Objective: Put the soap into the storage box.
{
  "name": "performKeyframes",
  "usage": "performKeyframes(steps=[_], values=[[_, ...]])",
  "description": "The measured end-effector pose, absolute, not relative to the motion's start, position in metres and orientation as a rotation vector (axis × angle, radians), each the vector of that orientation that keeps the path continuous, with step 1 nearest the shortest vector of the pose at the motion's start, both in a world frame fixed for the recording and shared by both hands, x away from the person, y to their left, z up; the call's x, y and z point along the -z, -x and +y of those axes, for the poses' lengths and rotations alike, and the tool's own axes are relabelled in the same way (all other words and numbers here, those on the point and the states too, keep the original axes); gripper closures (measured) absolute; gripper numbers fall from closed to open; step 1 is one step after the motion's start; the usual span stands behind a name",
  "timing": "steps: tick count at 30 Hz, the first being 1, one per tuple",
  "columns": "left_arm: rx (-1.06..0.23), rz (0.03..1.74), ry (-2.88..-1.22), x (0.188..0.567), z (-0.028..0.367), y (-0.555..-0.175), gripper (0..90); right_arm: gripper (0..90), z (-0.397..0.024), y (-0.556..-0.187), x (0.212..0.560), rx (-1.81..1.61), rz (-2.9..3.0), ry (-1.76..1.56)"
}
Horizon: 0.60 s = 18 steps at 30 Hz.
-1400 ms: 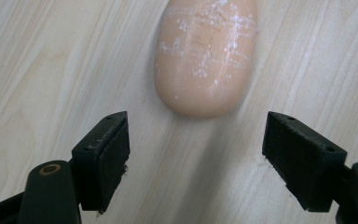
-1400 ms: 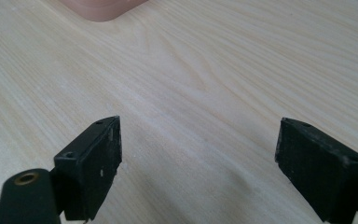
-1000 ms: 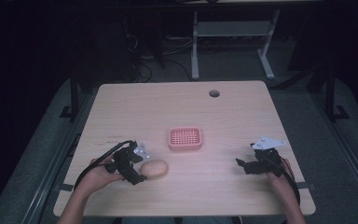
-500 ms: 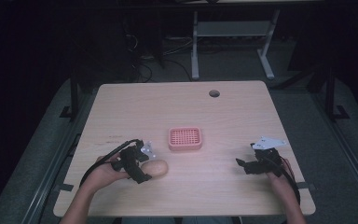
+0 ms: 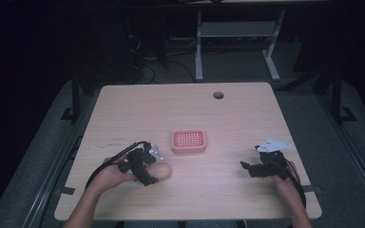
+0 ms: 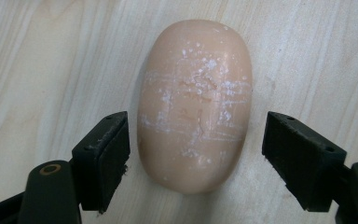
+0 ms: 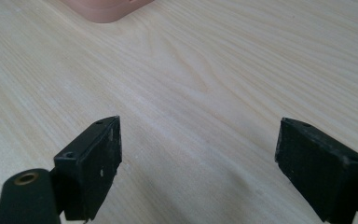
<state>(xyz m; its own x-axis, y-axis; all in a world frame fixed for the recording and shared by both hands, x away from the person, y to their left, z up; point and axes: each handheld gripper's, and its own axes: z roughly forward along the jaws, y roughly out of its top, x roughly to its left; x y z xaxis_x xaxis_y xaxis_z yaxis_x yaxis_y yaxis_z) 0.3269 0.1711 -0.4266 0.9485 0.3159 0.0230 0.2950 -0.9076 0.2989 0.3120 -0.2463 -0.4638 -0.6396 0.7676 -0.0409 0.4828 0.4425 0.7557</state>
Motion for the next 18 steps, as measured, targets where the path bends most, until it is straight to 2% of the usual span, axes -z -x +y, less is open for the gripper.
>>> performKeyframes(steps=[18], values=[[-0.064, 0.451, -2.828, 0.4355, 0.1633, -0.3343, 23.7, 13.9, -0.2462, -0.3122, 0.4637, -1.032, 2.323, -1.060]])
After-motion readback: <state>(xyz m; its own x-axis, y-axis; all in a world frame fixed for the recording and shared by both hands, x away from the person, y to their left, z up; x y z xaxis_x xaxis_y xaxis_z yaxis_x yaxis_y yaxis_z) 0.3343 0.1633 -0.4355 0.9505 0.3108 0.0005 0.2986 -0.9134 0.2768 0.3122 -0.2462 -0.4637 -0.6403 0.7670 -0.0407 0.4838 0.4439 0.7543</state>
